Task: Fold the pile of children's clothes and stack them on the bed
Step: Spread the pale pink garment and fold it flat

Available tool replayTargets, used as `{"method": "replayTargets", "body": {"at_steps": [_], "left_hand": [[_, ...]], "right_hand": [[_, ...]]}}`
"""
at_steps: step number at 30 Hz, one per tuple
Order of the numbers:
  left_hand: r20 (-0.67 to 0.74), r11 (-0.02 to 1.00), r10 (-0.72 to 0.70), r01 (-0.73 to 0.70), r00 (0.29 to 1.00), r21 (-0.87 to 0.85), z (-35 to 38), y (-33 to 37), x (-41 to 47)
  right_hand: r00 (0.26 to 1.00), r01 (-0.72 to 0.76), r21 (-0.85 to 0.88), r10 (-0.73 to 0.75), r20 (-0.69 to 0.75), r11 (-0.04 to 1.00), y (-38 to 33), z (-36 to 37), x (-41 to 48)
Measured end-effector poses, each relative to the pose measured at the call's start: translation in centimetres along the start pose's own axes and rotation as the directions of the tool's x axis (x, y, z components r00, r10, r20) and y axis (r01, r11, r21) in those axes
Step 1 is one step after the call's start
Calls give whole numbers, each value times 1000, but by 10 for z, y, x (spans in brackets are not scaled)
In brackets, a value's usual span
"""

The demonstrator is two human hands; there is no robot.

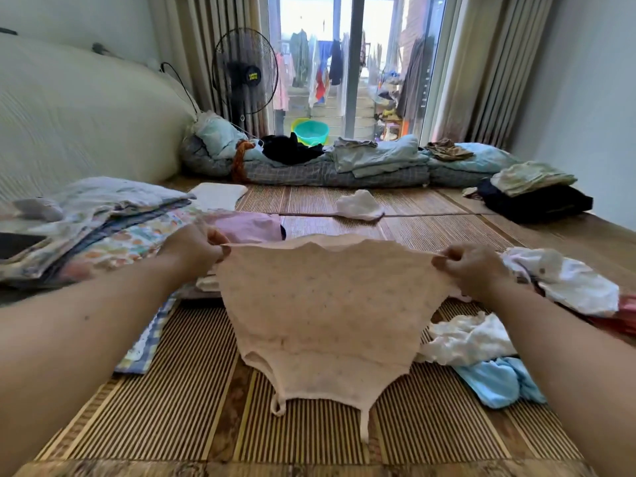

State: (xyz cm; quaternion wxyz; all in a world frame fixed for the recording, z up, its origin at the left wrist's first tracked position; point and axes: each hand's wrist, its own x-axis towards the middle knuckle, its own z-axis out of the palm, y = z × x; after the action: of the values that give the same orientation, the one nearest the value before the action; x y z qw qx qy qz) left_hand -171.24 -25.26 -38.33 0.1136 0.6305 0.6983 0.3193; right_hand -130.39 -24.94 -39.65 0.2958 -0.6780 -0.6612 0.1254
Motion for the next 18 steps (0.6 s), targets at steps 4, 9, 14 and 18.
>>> {"method": "replayTargets", "body": {"at_steps": [4, 9, 14, 18], "left_hand": [[222, 989, 42, -72, 974, 129, 23, -47, -53], [454, 933, -34, -134, 890, 334, 34, -93, -104], [561, 903, -87, -172, 823, 393, 48, -104, -119], [559, 887, -114, -169, 821, 429, 51, -78, -102]], "right_hand": [[964, 16, -132, 20, 266, 991, 39, 20, -54], [795, 73, -384, 178, 580, 920, 63, 24, -94], [655, 172, -443, 233, 718, 880, 51, 34, -111], [765, 144, -375, 137, 630, 916, 37, 40, -100]]}}
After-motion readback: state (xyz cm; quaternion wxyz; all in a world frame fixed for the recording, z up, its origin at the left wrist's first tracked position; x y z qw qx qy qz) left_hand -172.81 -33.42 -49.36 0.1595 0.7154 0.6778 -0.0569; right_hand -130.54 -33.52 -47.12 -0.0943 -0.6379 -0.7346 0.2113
